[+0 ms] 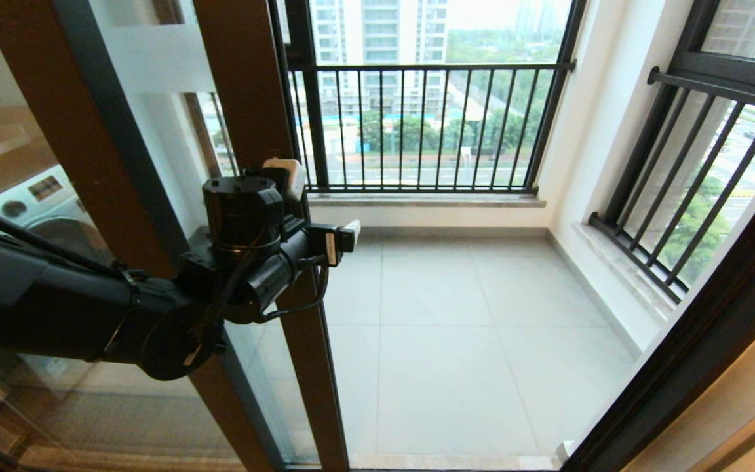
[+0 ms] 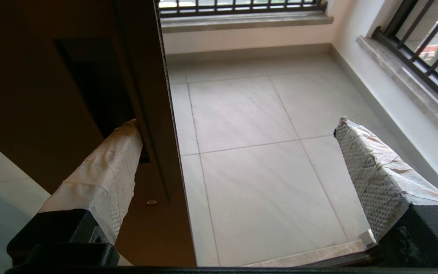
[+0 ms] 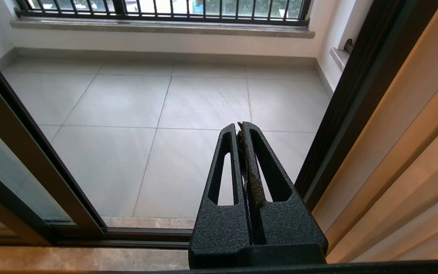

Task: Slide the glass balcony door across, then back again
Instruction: Close the slid door

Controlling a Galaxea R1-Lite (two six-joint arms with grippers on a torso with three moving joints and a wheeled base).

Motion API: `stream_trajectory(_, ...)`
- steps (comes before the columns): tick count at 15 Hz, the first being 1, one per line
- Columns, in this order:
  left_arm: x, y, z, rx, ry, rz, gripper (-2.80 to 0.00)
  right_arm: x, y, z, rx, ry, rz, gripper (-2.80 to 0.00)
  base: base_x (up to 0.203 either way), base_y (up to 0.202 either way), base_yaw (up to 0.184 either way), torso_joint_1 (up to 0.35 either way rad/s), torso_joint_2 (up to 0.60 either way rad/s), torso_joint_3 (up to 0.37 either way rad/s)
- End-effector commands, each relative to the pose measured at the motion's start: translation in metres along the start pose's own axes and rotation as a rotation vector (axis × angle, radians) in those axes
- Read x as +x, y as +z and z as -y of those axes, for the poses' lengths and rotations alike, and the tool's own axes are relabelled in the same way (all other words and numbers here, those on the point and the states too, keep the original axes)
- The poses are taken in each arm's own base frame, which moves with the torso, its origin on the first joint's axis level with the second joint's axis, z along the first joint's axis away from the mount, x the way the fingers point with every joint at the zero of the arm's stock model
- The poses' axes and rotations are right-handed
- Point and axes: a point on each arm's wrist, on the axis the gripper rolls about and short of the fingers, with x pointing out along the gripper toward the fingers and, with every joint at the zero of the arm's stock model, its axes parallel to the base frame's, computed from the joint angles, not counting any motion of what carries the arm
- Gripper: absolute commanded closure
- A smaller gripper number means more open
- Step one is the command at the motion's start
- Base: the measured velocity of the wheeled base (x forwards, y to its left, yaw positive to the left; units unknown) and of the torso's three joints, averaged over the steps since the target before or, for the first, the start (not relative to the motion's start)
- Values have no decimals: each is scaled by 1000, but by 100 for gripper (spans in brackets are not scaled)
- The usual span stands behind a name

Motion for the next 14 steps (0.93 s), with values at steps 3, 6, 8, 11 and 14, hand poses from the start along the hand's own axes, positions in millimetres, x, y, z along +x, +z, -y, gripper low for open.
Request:
stream_trajectory(3, -4, 3, 3, -4, -5, 11, -280, 0, 0, 0, -1, 0, 1, 0, 0, 0, 0, 0, 0, 0)
stream_trajectory(6, -6, 4, 3, -1, -7, 11, -280, 0, 0, 0, -1, 1, 1, 0, 0, 0, 0, 0, 0, 0)
stream_trajectory(8, -10, 4, 2, 0, -11, 9, -280, 0, 0, 0, -1, 3, 1, 0, 0, 0, 0, 0, 0, 0)
stream_trajectory(11, -10, 4, 2, 1, -9, 9, -280, 0, 0, 0, -1, 1, 1, 0, 0, 0, 0, 0, 0, 0)
stream_trajectory(14, -8, 3, 3, 1, -9, 6, -280, 0, 0, 0, -1, 0, 1, 0, 0, 0, 0, 0, 0, 0)
